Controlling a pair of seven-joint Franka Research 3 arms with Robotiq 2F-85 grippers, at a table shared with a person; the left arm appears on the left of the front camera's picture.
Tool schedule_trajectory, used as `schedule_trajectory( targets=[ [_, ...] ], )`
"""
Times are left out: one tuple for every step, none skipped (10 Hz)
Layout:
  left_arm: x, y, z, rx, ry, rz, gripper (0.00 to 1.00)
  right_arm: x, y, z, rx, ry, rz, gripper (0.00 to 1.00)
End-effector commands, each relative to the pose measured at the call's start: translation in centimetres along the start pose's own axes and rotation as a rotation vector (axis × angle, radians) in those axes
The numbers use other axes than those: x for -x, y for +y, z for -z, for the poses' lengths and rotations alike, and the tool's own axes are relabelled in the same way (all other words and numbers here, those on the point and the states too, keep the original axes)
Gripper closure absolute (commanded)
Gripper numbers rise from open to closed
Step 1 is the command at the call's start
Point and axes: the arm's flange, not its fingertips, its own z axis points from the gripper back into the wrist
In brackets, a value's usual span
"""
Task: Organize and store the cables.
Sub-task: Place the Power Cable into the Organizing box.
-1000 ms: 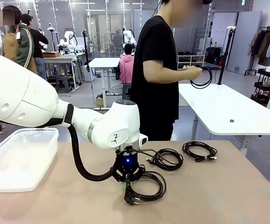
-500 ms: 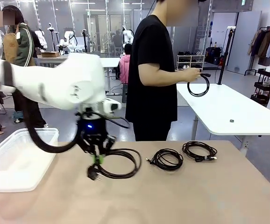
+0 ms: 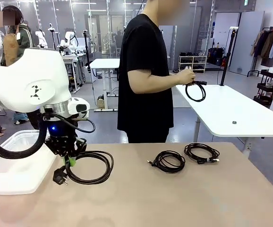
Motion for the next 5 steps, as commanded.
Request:
schedule_trajectory(
  targets=[
    [-1.04, -1.10, -0.31, 0.004, 0.017, -0.019, 0.85, 0.03, -0.02, -0.07, -0.001, -0.003, -0.005, 0.00],
    [-1.04, -1.10, -0.31, 0.004, 0.017, -0.019, 0.85, 0.03, -0.02, -0.07, -0.001, -0.003, -0.005, 0.00],
    [-1.04, -1.10, -0.31, 0.004, 0.017, -0.019, 0.85, 0.03, -0.02, -0.07, -0.001, -0.003, -0.005, 0.00],
    [-1.04, -1.10, -0.31, 0.004, 0.017, -0.019, 0.85, 0.03, -0.02, -0.07, -0.001, -0.003, -0.005, 0.00],
    [-1.04, -1.10, -0.31, 0.004, 0.017, -0.019, 0.85, 0.03, -0.02, -0.07, -0.001, -0.003, -0.005, 0.00]
  ],
)
